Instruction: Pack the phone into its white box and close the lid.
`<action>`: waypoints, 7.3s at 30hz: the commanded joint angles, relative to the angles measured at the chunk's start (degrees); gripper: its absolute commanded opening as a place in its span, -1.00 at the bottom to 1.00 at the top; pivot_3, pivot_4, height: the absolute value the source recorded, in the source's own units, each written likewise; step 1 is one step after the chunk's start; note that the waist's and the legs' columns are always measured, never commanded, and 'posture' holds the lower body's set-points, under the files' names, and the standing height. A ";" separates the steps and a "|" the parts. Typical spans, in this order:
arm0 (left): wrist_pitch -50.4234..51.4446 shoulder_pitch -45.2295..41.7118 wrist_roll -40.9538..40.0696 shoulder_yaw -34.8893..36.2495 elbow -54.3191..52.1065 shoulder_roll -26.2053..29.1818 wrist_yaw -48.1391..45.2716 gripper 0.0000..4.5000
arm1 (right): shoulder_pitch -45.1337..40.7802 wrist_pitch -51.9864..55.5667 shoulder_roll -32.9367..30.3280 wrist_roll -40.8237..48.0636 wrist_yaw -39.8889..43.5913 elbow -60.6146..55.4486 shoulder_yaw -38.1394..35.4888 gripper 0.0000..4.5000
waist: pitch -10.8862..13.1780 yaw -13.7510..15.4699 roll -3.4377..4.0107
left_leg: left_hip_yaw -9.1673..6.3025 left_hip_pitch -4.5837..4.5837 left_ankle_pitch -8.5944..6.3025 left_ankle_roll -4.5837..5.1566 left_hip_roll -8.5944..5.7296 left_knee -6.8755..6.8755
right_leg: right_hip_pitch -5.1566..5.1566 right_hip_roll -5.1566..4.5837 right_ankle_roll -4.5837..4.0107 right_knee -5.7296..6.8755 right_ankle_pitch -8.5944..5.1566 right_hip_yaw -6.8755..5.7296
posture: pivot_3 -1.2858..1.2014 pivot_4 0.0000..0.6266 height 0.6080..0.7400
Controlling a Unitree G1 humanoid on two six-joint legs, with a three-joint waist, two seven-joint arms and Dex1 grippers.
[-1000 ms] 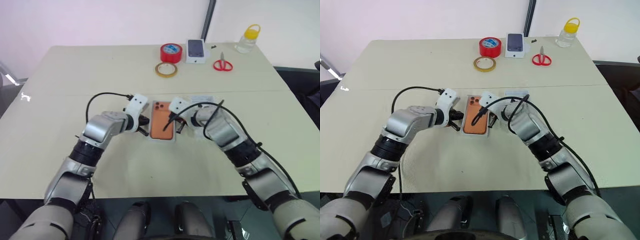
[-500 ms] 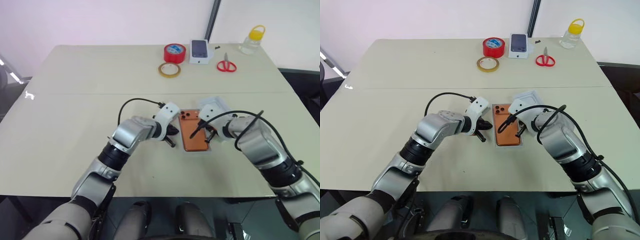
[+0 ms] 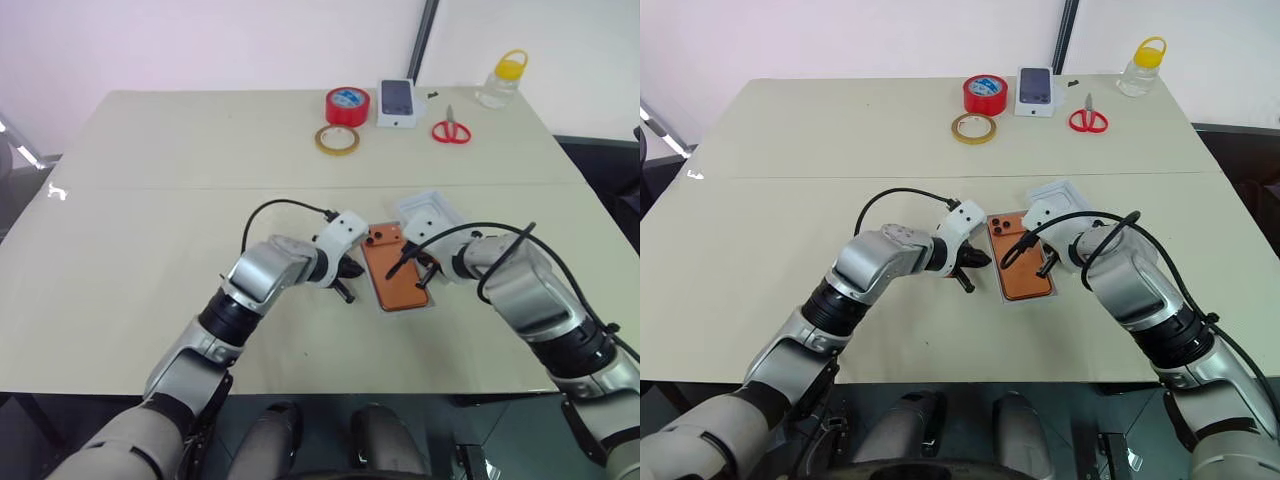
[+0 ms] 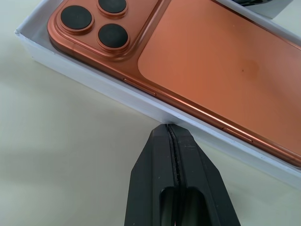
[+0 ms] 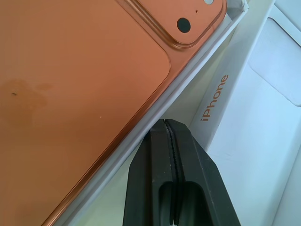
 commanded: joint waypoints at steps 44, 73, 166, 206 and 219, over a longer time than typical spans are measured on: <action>-30.07 20.93 -1.49 18.54 -14.73 18.54 -8.37 -1.00 | -21.90 25.92 9.69 25.61 -4.92 17.49 -30.46 -0.96 | 0.11 -1.78 0.17 | 0.04 0.01 -0.01 0.02 0.07 -0.01 | -0.04 0.03 -0.03 0.08 0.01 0.03 | 0.03 -0.52 1.00; -31.02 13.54 1.07 13.33 -7.67 11.08 -5.42 -1.00 | 5.58 -3.38 32.59 120.41 -95.79 0.68 -31.56 0.46 | 0.13 -3.05 0.26 | 0.10 -0.02 0.01 0.08 0.12 0.04 | -0.09 0.09 0.03 0.20 0.05 0.09 | 0.03 -0.52 1.00; -33.17 6.24 8.27 2.44 -2.24 6.97 -18.42 -1.00 | -0.50 -5.49 -6.96 17.85 -2.65 -3.58 -3.26 -0.98 | 0.19 -1.22 0.33 | 0.24 -0.03 -0.08 0.21 0.09 0.13 | -0.03 0.03 0.05 0.05 0.04 0.13 | 0.03 -0.52 1.00; -32.75 2.24 4.44 12.46 5.66 6.68 -14.09 -1.00 | 8.66 -16.09 -15.39 23.18 8.13 -6.82 -18.14 -0.98 | 0.20 -0.95 0.30 | 0.24 -0.03 -0.08 0.21 0.08 0.16 | 0.02 0.02 0.06 0.04 0.04 0.09 | 0.03 -0.52 1.00; -39.54 -4.14 14.36 1.48 24.58 -2.79 -13.82 -1.00 | 19.62 -15.19 -15.44 18.81 3.87 -12.96 -10.21 -0.98 | -0.02 -1.11 0.11 | 0.23 0.19 -0.08 0.21 0.12 0.17 | 0.24 0.07 0.07 0.08 0.04 0.09 | 0.03 -0.52 1.00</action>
